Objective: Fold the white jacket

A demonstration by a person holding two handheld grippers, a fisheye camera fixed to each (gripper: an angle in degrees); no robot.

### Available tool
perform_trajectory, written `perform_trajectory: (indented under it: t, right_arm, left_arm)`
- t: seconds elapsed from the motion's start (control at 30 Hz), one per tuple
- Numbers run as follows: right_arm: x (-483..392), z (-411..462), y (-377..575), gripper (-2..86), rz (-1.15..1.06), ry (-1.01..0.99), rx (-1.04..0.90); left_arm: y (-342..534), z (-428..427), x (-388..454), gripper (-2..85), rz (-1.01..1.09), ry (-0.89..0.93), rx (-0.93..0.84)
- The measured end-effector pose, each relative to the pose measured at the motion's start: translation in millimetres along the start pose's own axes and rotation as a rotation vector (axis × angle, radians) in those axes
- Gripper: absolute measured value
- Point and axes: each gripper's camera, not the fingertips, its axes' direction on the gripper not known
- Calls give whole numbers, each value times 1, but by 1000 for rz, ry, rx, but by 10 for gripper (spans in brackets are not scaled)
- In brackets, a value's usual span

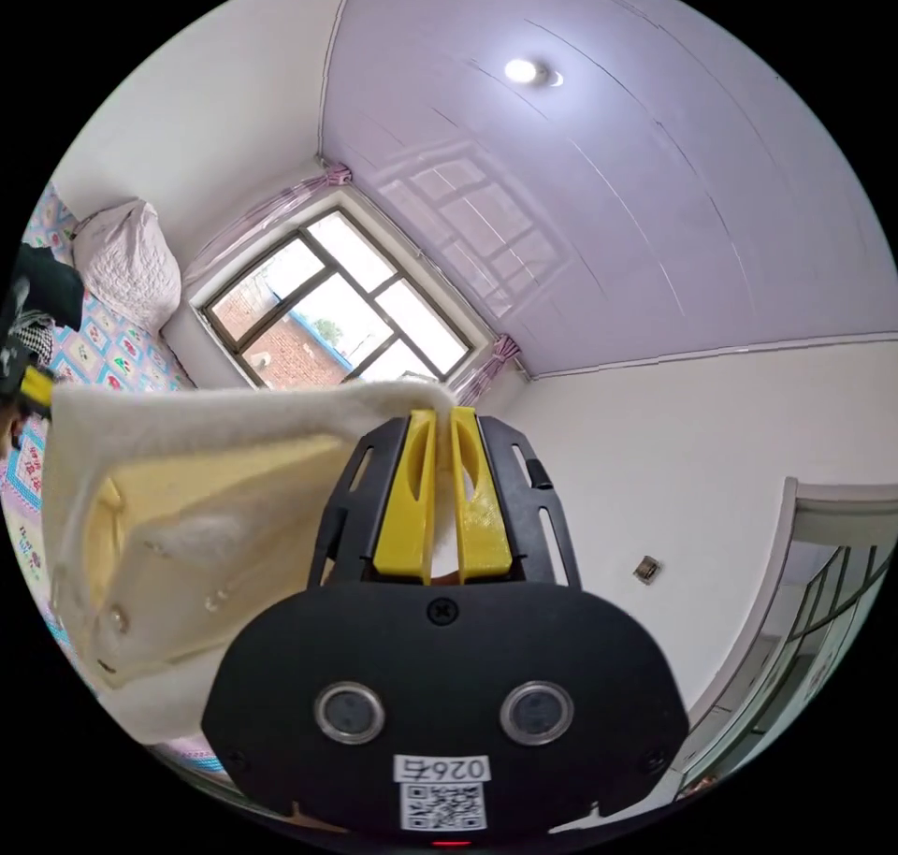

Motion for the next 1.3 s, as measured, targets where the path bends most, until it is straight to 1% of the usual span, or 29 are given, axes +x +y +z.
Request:
perform_trajectory:
  t: [0.1,0.17,0.27,0.37,0.5,0.6,0.7,0.73,0.8,0.83,0.9,0.93,0.97,1.0,1.03,1.07,1.1,1.13,1.17,1.2,1.23,1.3]
  right_arm:
    - [20,-9,27,-13,5,-36,-12]
    - [31,-12,41,-13,15,-65,-21]
    - [50,-16,63,-13,50,-122,-25]
    - [67,-18,79,-12,89,-179,-27]
    - [93,-7,100,-12,165,-271,-31]
    - [106,5,114,-12,197,-287,-35]
    - [119,21,121,-12,208,-249,-5]
    - [121,27,123,-12,211,-241,3]
    - [130,68,130,-12,228,-235,11]
    - [132,82,132,-12,238,-245,6]
    - [136,160,142,-11,276,-328,-44]
    - [134,185,145,-11,287,-357,-59]
    - [127,243,149,-11,304,-419,-102]
    - [111,316,152,-8,304,-488,-175]
    - [98,358,154,-6,298,-528,-223]
    - [64,446,163,2,281,-609,-329]
    - [24,532,182,5,270,-689,-464]
    - [3,572,195,5,271,-738,-541]
    - [-37,635,227,0,258,-822,-696]
    - [-62,667,257,-8,250,-830,-798]
    - [-67,671,269,-9,244,-822,-807]
    - [-63,653,306,-12,256,-727,-734]
  left_arm:
    - [-22,-50,-1,-5,5,-96,119]
    - [-41,-86,8,-5,46,-165,198]
    - [-60,-119,23,-6,108,-228,260]
    - [-74,-139,32,-6,144,-227,257]
    - [-84,-148,38,-6,137,-199,211]
    - [-89,-140,44,-6,113,-190,161]
    - [-95,-112,41,-6,64,-182,104]
    - [-97,-94,36,-6,33,-162,82]
    - [-102,-58,22,-6,-20,-123,35]
    - [-107,-26,7,-6,-61,-86,-2]
    - [-113,33,-22,-6,-128,-37,-78]
    - [-115,80,-47,-5,-185,-19,-139]
    - [-113,135,-78,-5,-265,-13,-202]
    - [-110,165,-96,-4,-316,-13,-232]
    - [-99,230,-133,-4,-419,-26,-294]
    - [-83,296,-168,-3,-494,-54,-370]
    - [-73,328,-184,-3,-531,-71,-420]
    - [-50,383,-212,-3,-611,-121,-539]
    - [-26,419,-231,-4,-721,-178,-639]
    - [-17,429,-234,-4,-759,-201,-651]
    - [-2,442,-229,-6,-762,-228,-633]
    - [17,456,-212,-8,-676,-221,-612]
